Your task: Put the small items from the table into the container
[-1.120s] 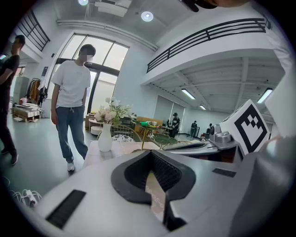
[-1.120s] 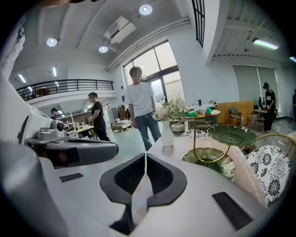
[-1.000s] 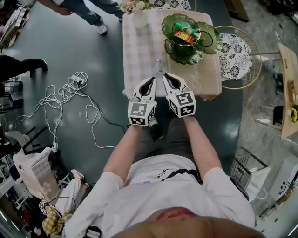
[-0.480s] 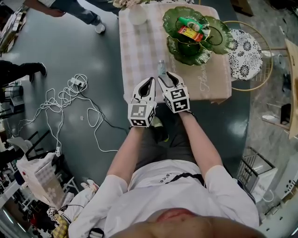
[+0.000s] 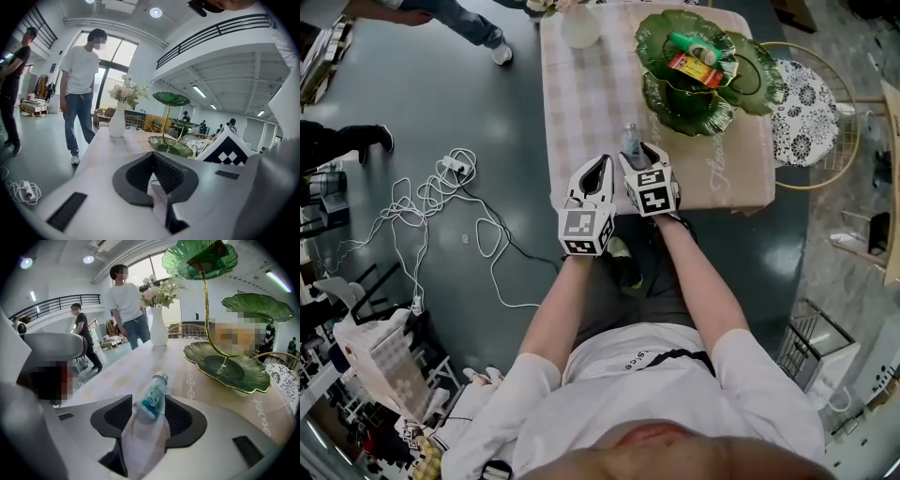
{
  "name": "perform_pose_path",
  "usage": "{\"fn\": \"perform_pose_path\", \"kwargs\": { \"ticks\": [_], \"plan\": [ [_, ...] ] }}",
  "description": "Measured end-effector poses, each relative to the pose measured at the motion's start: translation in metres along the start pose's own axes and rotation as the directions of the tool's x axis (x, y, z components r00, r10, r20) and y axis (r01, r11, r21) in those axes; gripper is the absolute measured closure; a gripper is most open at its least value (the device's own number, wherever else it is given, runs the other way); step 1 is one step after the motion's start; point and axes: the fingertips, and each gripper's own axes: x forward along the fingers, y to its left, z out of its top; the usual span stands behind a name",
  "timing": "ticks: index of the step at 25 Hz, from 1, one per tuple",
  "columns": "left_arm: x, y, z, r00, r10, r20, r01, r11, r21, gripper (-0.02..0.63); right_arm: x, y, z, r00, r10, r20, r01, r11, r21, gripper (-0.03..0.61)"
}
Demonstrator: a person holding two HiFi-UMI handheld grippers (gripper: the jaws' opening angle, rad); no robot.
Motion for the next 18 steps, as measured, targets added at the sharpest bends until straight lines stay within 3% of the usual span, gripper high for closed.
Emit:
{"fn": "perform_pose_path", "kwargs": {
  "ticks": [11, 18],
  "plan": [
    [-0.005, 0.005, -0.001, 1.0, 0.019, -0.009, -0.019, 1.0, -0.022, 0.607, 0.01, 0.0, -0.007, 0.991, 0.007, -0.136, -0.006, 1.0, 0.009, 0.365],
    [-0.015, -0.006, 0.005, 1.0, 0.01, -0.023, -0.011, 0.999, -0.033, 0.607, -0.011, -0.004, -0.004, 0.995, 0.027, -0.098, -0.021, 0.998, 0.056, 0.373]
  ]
}}
